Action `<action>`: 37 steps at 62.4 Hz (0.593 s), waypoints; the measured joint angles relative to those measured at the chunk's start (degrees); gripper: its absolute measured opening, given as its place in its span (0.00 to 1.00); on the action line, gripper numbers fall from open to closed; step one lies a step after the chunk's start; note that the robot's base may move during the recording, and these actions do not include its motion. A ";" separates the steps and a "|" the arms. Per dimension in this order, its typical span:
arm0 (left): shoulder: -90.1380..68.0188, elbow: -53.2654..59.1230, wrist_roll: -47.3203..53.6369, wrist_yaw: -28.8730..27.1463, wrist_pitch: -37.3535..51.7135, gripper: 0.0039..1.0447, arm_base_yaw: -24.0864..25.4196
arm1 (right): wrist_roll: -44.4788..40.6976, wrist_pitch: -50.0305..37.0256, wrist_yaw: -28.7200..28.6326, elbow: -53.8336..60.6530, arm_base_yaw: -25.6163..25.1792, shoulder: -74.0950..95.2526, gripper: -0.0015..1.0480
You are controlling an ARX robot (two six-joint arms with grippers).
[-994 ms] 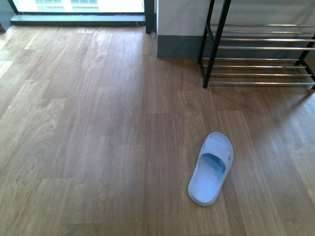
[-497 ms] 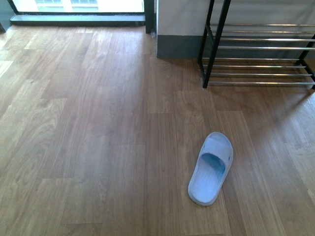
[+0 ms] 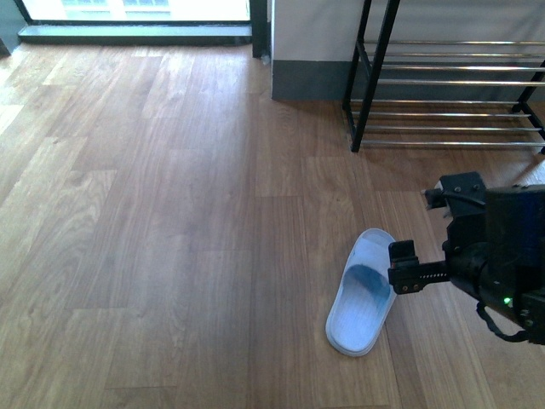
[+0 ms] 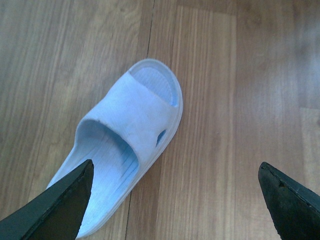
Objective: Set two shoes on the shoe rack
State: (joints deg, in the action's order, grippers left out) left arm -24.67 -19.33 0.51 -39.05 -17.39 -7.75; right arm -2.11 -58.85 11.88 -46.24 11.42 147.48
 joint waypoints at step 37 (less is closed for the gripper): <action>0.00 0.00 0.00 0.00 0.00 0.01 0.00 | 0.50 2.64 0.87 -20.92 2.49 19.98 0.91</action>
State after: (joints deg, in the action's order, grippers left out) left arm -24.67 -19.33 0.51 -39.05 -17.39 -7.75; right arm -1.61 -56.21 12.75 -67.16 13.91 167.46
